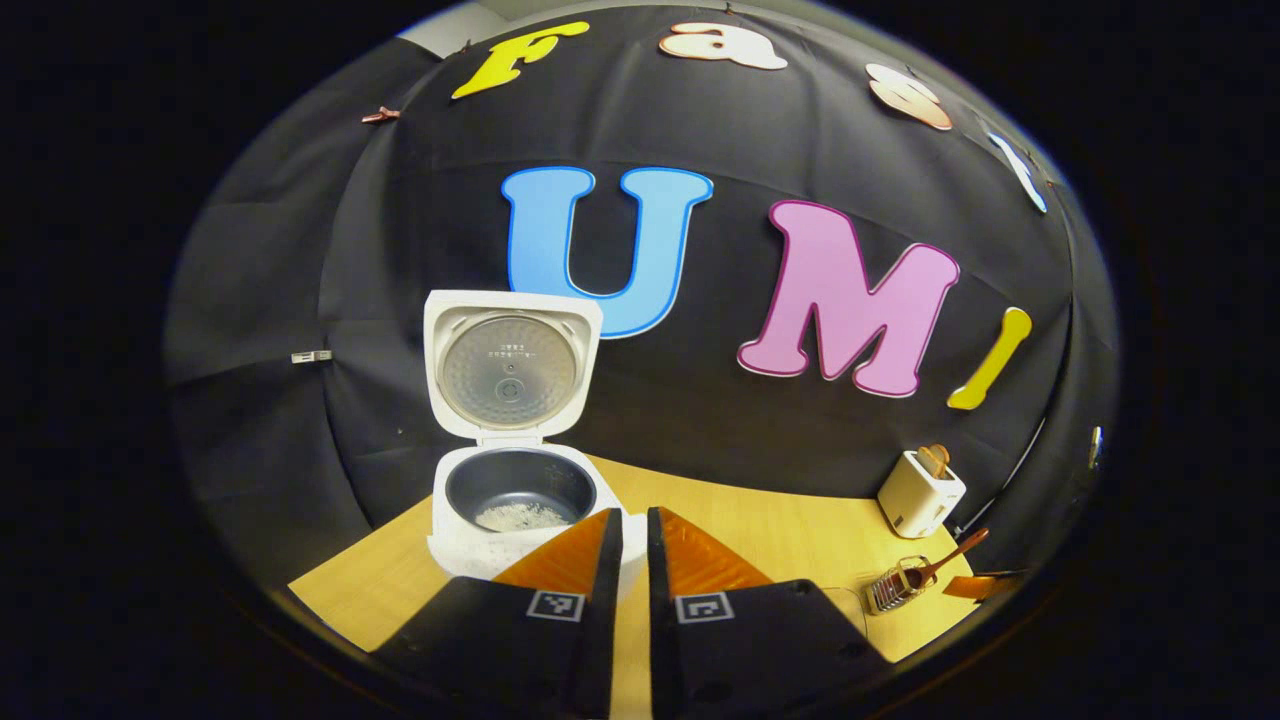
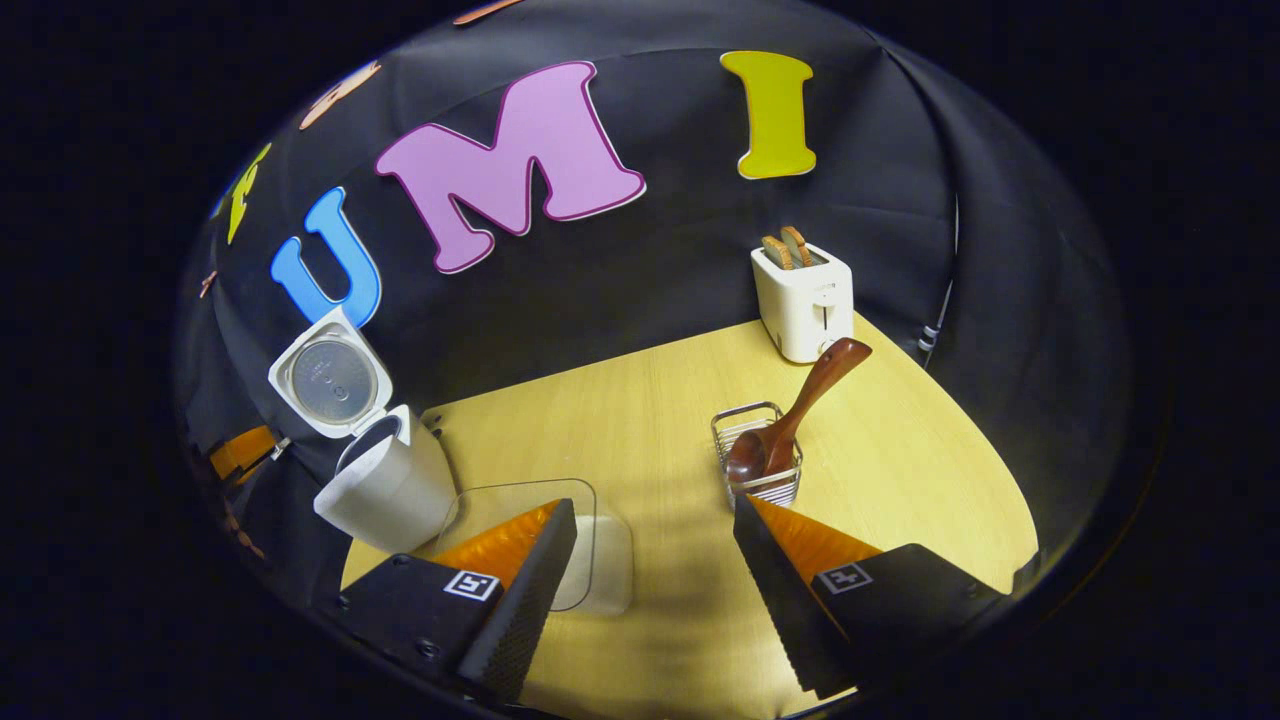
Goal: Close the left gripper, press the button to open the rice cooker; take a wooden spoon from the chopstick holder with the right hand, scoop a spoonful of rice and pour it into the rice cooker, then put the wooden spoon back into the chopstick holder.
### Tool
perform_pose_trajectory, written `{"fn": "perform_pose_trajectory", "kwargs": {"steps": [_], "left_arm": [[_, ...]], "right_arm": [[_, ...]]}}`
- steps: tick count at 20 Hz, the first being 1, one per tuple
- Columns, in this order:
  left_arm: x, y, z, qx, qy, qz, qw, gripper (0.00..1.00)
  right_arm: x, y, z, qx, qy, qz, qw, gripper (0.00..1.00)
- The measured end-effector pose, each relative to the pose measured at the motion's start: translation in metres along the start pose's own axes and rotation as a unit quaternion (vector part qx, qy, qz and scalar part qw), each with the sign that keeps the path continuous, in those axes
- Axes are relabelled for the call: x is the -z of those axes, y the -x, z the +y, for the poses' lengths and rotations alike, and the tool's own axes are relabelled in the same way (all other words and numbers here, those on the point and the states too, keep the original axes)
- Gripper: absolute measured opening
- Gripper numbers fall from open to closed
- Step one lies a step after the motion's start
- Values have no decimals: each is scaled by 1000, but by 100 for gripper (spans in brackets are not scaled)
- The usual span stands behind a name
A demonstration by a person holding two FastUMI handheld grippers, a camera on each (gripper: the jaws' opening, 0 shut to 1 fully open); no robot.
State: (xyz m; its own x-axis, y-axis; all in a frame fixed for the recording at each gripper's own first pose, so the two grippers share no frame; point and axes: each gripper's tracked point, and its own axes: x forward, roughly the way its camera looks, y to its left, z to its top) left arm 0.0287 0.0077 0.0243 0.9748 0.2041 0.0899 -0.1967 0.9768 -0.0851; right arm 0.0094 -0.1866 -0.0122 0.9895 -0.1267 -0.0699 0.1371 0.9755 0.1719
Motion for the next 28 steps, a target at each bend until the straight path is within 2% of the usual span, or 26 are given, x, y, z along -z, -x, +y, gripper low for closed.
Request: {"fn": "perform_pose_trajectory", "kwargs": {"steps": [2, 3, 5, 7, 10, 12, 16, 23, 24, 28], "left_arm": [[7, 3, -13, 12, -7, 1, 1000, 27], [10, 6, -18, 13, -10, 4, 1000, 24], [15, 7, -25, 14, -20, 4, 1000, 49], [18, 11, -36, 28, -26, 7, 999, 55], [25, 12, -42, 28, -46, 10, 998, 84], [31, 15, -43, 25, -70, 15, 997, 94], [49, 18, -50, 34, -94, 39, 994, 96], [61, 13, -52, 25, -110, 64, 992, 96], [63, 12, -51, 22, -112, 66, 991, 96], [66, 12, -52, 19, -112, 75, 991, 96]], "right_arm": [[-12, -5, -15, 10, -4, -14, 1000, 99], [-17, -9, -23, 16, -6, -18, 1000, 99], [-25, -14, -40, 31, -15, -21, 999, 99], [-38, -21, -57, 48, -29, -35, 998, 99], [-46, -38, -82, 60, -58, -36, 996, 98], [-51, -48, -95, 63, -63, -35, 995, 99], [-55, -78, -107, 57, -72, -29, 995, 99], [-46, -147, -123, 65, -71, -18, 995, 98], [-45, -154, -127, 73, -70, -19, 995, 98], [-39, -169, -120, 62, -82, -10, 995, 98]]}}
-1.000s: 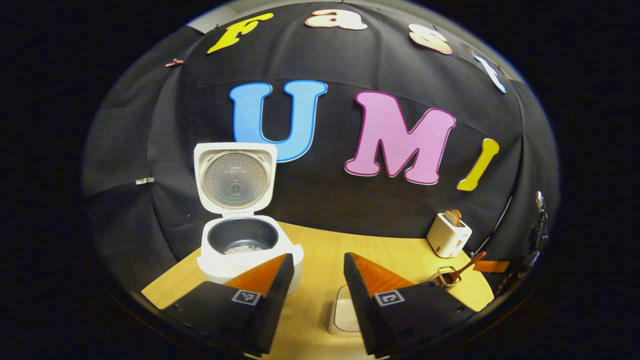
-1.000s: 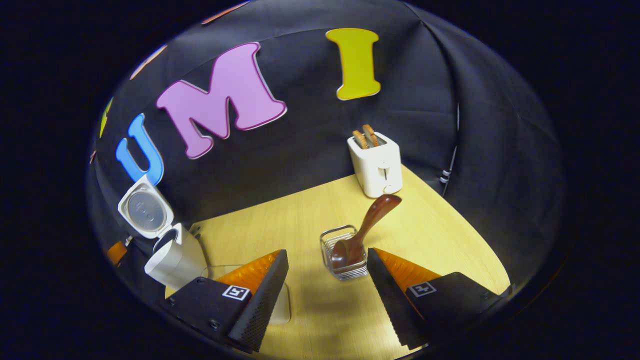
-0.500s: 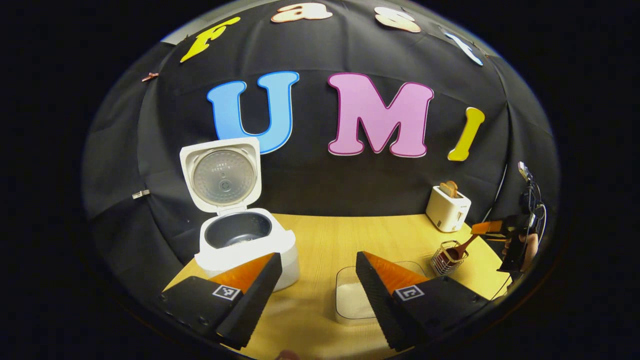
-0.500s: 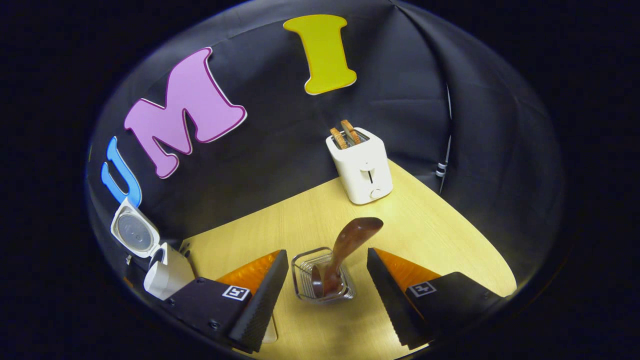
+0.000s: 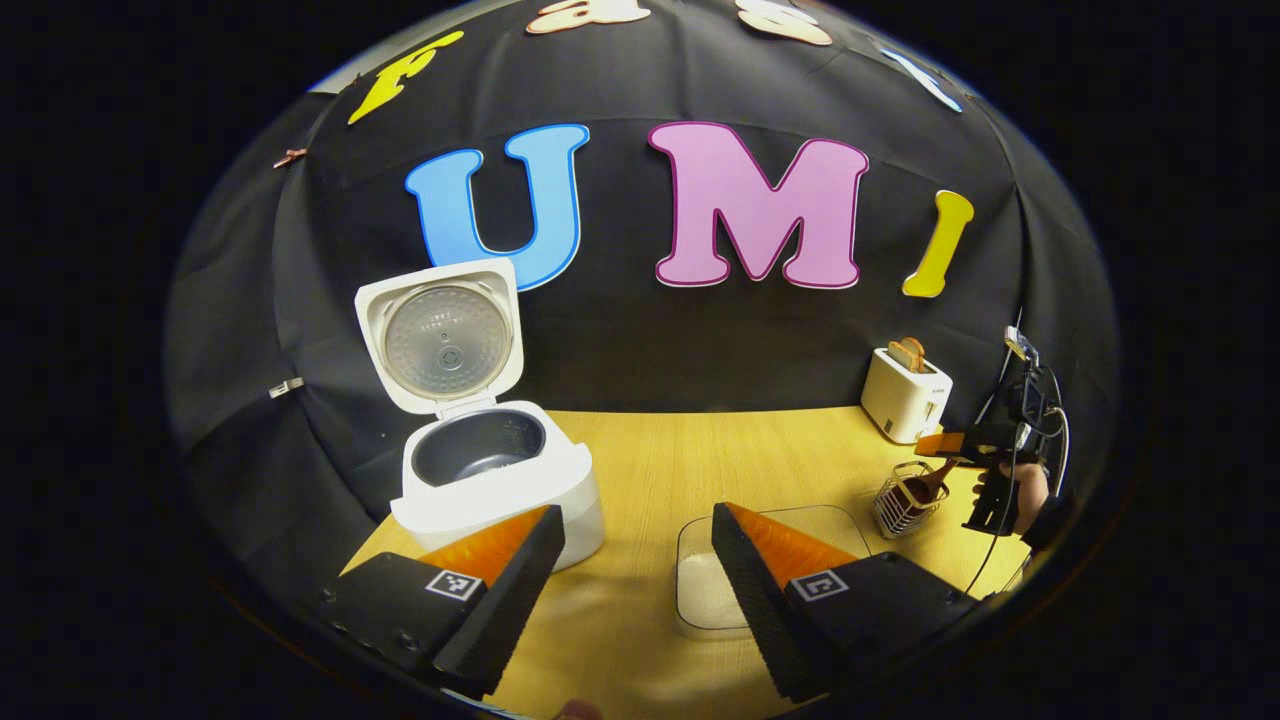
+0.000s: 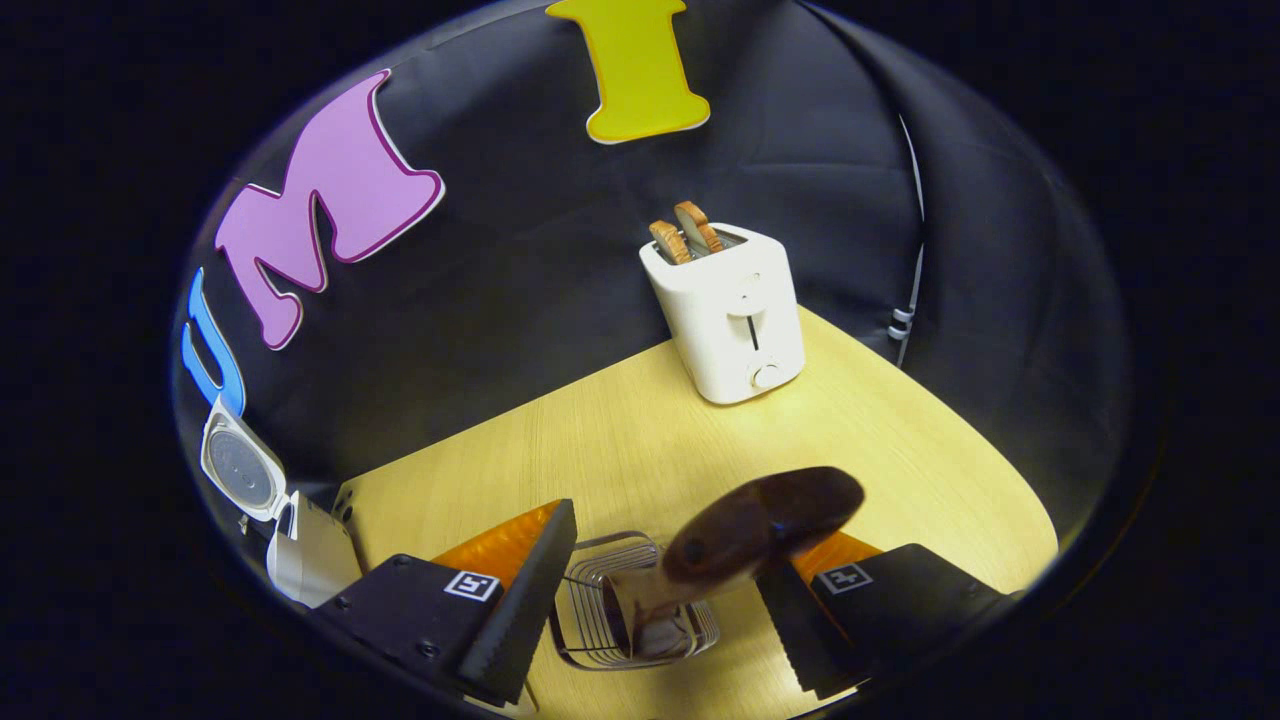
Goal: Close the left gripper, press the button to open the rice cooker; take a wooden spoon from the chopstick holder with the right hand, scoop a spoonful of rice and pour it into the rice cooker, then put the wooden spoon back into the chopstick holder.
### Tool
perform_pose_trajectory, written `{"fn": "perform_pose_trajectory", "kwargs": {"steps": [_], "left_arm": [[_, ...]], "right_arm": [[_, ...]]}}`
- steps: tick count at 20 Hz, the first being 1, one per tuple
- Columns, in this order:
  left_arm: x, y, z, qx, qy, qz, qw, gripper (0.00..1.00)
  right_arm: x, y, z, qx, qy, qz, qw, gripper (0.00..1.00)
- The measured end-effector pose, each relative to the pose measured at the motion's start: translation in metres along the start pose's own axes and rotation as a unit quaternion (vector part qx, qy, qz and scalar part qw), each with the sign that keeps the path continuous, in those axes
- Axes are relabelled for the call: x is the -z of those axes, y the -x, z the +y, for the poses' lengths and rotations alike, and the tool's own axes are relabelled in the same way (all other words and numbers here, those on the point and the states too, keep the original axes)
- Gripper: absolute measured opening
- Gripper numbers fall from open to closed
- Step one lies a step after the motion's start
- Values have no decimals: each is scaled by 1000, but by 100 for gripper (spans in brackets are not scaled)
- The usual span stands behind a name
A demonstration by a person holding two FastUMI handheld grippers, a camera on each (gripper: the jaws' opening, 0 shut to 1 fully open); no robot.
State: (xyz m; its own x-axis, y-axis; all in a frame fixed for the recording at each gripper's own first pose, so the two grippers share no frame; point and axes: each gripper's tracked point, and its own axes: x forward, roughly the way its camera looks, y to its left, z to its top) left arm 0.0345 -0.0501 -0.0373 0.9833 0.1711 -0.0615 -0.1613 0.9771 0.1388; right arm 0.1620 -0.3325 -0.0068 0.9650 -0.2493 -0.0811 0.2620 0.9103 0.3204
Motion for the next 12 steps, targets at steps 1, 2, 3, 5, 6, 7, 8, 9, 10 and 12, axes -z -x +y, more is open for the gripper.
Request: {"fn": "perform_pose_trajectory", "kwargs": {"steps": [1, 2, 3, 5, 6, 7, 8, 9, 10, 12], "left_arm": [[0, 0, -1, 1, -1, 2, 1000, 96], [2, 0, -2, 3, -3, 4, 1000, 96], [4, -1, -4, 4, -4, 7, 1000, 96], [5, -1, -7, 8, -3, 10, 1000, 96], [5, 1, -9, 10, -3, 9, 1000, 96], [4, 0, -9, 11, -5, 7, 1000, 96], [4, 1, -10, 11, -6, 6, 1000, 96], [3, 1, -10, 12, -6, 4, 1000, 95], [3, 1, -10, 14, -5, 4, 1000, 95], [4, 2, -6, 12, -1, 4, 1000, 95]], "right_arm": [[2, -3, 1, -1, -1, 3, 1000, 97], [3, -2, 3, -3, -2, 5, 1000, 95], [3, -4, 4, -4, -2, 3, 1000, 68], [0, -4, 2, 9, 0, -4, 1000, 40], [-3, -3, -1, 17, 1, -9, 1000, 31], [-5, -2, 0, 20, -1, -13, 1000, 34], [-5, -3, 2, 18, -1, -10, 1000, 24], [-3, 1, 8, 12, -4, -8, 1000, 25], [-4, 4, 9, 7, -4, -7, 1000, 24], [-10, 6, 11, 9, 5, -20, 1000, 22]]}}
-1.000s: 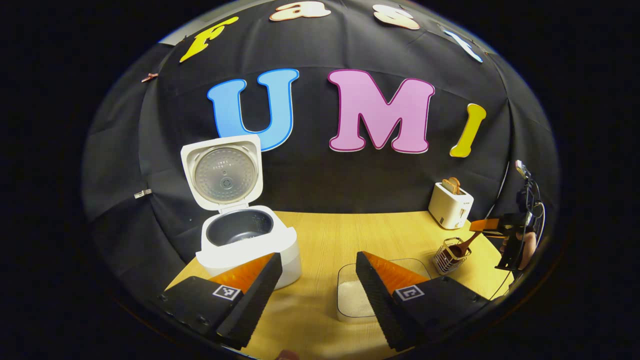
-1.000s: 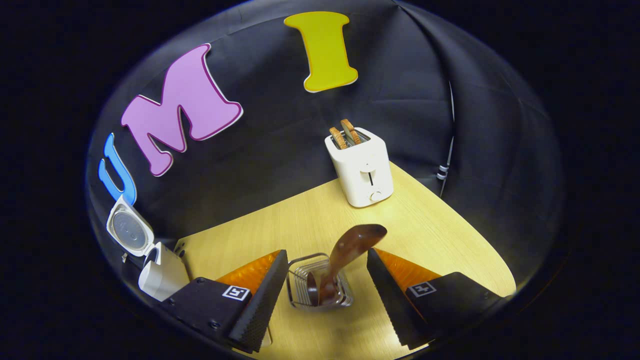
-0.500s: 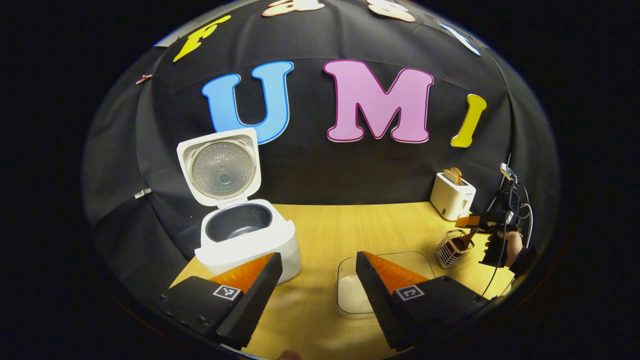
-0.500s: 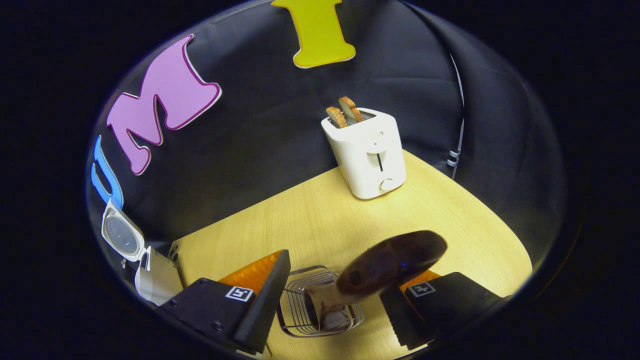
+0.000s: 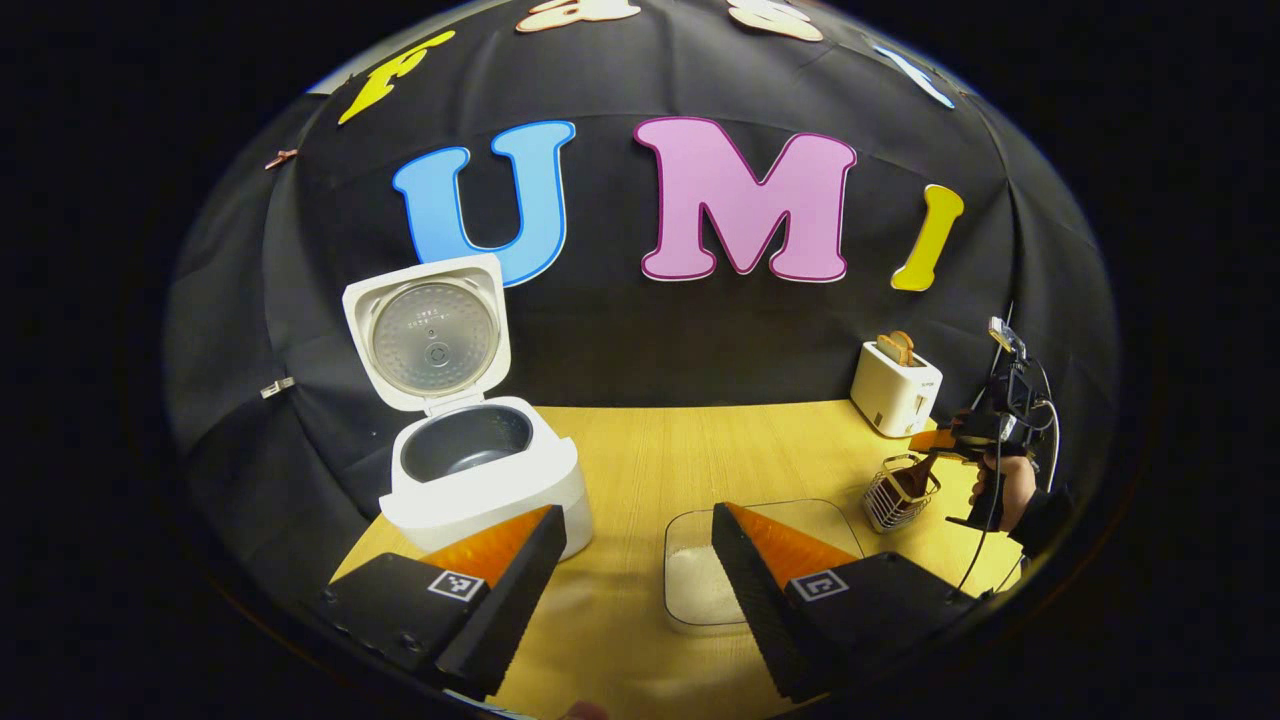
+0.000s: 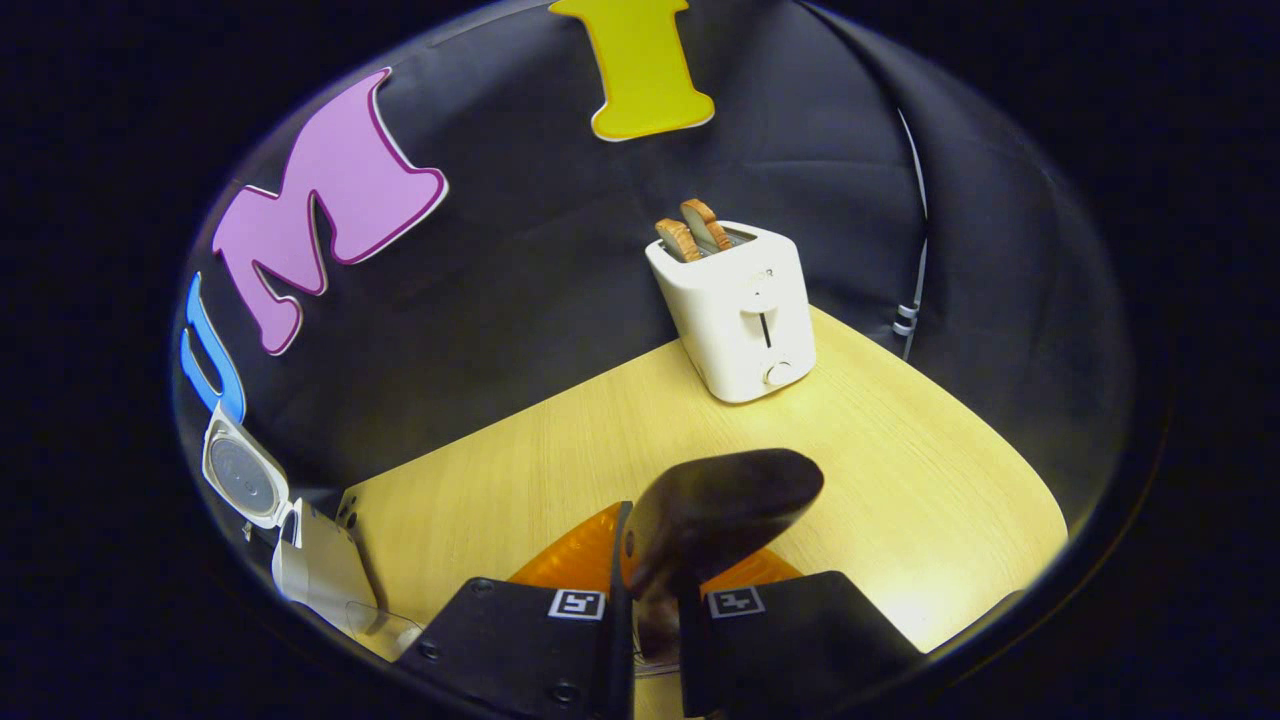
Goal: Close the left gripper, press the button to open the rice cooker; take a wooden spoon from the chopstick holder with the right hand, scoop a spoonful of rice and pour it into the rice cooker, then put the wooden spoon back into the chopstick holder.
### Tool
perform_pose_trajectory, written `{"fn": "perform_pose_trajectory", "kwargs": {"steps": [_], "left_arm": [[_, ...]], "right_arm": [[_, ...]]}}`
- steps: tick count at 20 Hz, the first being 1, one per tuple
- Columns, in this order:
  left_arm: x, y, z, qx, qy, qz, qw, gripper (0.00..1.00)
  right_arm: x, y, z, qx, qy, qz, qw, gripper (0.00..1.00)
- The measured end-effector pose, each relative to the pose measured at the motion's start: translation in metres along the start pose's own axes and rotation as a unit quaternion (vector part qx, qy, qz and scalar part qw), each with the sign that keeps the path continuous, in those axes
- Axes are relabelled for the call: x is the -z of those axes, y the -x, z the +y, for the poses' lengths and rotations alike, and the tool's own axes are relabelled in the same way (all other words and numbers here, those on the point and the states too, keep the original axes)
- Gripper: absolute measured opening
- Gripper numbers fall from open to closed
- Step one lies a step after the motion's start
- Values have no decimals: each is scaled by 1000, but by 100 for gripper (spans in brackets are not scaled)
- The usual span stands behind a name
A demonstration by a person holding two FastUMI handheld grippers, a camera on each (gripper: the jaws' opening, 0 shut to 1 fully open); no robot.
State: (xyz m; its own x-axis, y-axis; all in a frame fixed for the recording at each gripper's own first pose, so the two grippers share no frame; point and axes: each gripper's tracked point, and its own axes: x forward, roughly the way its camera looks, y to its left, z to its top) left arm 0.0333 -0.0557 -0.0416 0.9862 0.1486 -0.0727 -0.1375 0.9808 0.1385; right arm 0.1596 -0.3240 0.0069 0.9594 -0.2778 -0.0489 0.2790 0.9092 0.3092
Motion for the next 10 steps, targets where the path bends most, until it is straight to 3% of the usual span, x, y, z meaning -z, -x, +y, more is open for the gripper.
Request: {"fn": "perform_pose_trajectory", "kwargs": {"steps": [3, 4, 5, 10], "left_arm": [[-2, 1, 9, -3, 12, -4, 1000, 95], [-2, 3, 13, -4, 16, -5, 1000, 95], [-4, 4, 17, -6, 19, -8, 1000, 95], [-9, 6, 44, -13, 48, -21, 999, 95]], "right_arm": [[-24, 12, 9, -1, 14, -23, 1000, 21], [-33, 18, 14, -3, 16, -27, 1000, 9], [-42, 25, 20, -8, 18, -32, 999, 20], [-80, 71, 71, -42, 29, -57, 997, 20]]}}
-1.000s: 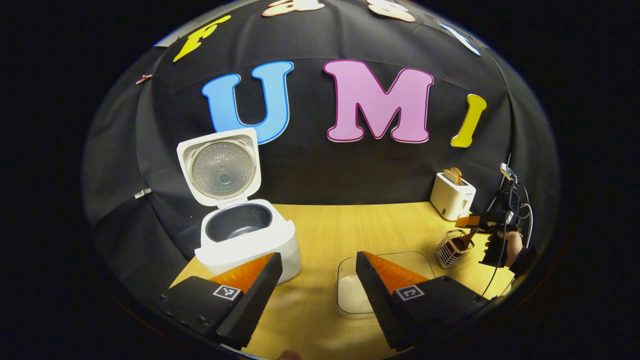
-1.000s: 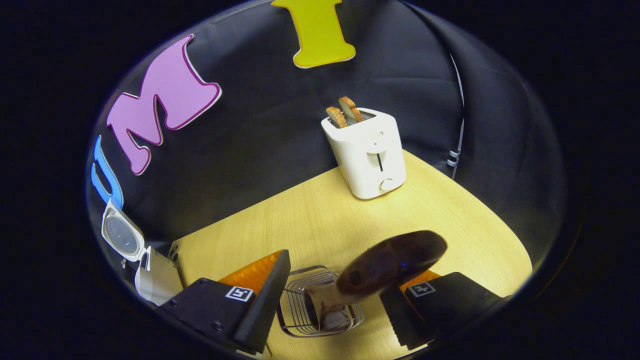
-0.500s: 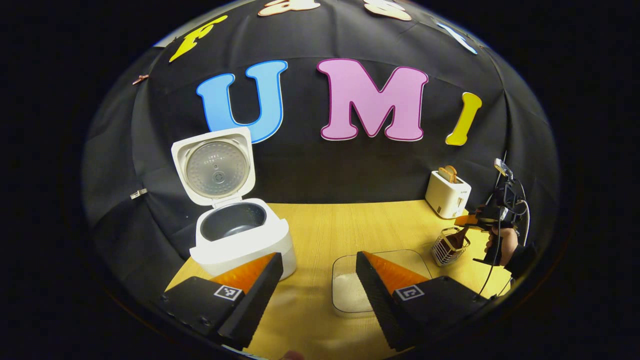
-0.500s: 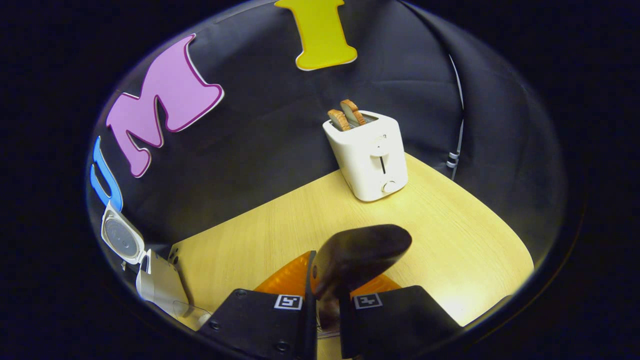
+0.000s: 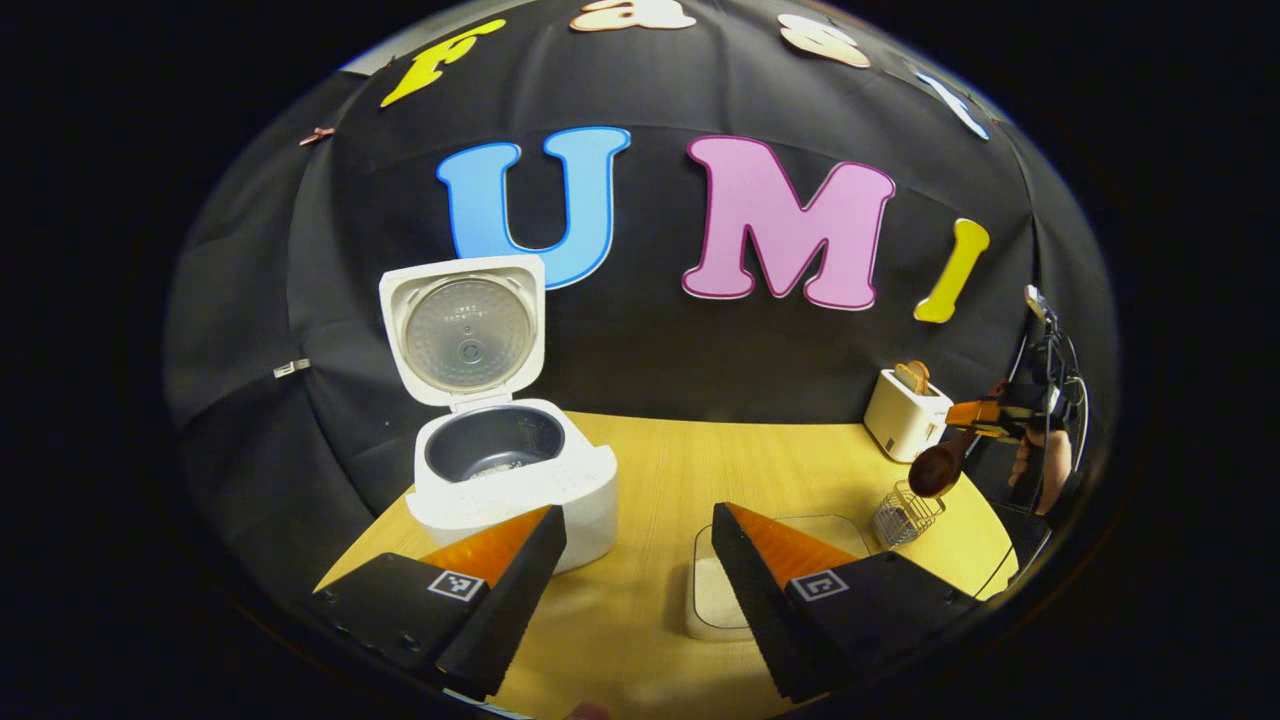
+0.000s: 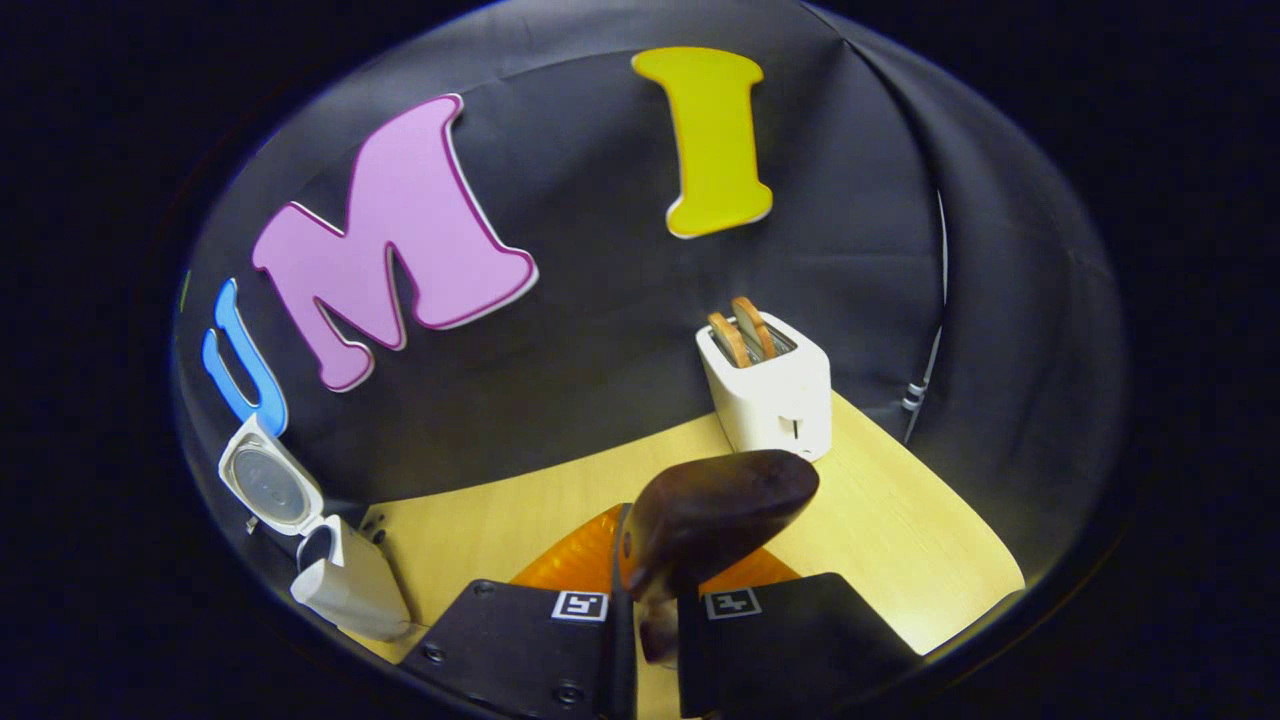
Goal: Close the left gripper, press the button to open the rice cooker; take a wooden spoon from the chopstick holder with the right hand, scoop a spoonful of rice and pour it into the rice cooker, then put the wooden spoon back into the chopstick holder.
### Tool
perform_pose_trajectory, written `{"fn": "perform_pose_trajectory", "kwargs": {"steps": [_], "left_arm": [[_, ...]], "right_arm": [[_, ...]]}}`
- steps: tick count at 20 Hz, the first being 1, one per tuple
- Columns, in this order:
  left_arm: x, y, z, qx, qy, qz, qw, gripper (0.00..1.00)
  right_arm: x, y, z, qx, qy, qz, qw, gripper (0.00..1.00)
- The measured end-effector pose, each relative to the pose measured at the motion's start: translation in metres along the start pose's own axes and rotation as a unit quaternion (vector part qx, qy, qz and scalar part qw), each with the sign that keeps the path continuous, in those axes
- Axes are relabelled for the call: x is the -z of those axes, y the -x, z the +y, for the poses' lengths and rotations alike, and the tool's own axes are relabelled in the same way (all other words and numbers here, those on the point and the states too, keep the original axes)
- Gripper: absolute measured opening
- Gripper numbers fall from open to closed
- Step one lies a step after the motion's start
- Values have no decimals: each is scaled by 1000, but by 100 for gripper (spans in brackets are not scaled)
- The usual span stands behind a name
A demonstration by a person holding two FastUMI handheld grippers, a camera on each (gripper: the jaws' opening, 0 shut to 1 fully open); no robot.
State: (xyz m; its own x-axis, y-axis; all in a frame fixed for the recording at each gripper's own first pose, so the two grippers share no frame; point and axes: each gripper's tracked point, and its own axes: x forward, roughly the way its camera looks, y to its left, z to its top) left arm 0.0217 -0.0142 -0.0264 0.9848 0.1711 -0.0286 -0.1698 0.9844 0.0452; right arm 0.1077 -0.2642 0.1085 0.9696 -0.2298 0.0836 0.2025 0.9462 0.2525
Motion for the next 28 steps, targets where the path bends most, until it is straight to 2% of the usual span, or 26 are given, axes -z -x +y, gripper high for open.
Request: {"fn": "perform_pose_trajectory", "kwargs": {"steps": [7, 13, 16, 20, 24, 28], "left_arm": [[7, 1, 49, -4, 36, -9, 999, 96], [16, 10, 98, -21, 14, -13, 1000, 96], [26, 10, 111, -7, 20, -1, 1000, 96], [36, 6, 122, 12, 25, 5, 1000, 96], [51, -1, 129, 22, 27, 17, 999, 96], [50, -3, 134, 23, 44, 18, 999, 96]], "right_arm": [[10, 42, 92, -57, 5, 28, 998, 20], [74, 60, 152, -74, 45, 53, 995, 20], [113, 59, 165, -65, 82, 59, 993, 20], [165, 50, 156, -34, 129, 75, 988, 20], [210, 44, 147, -12, 131, 107, 986, 20], [234, 52, 166, -23, 109, 137, 984, 21]]}}
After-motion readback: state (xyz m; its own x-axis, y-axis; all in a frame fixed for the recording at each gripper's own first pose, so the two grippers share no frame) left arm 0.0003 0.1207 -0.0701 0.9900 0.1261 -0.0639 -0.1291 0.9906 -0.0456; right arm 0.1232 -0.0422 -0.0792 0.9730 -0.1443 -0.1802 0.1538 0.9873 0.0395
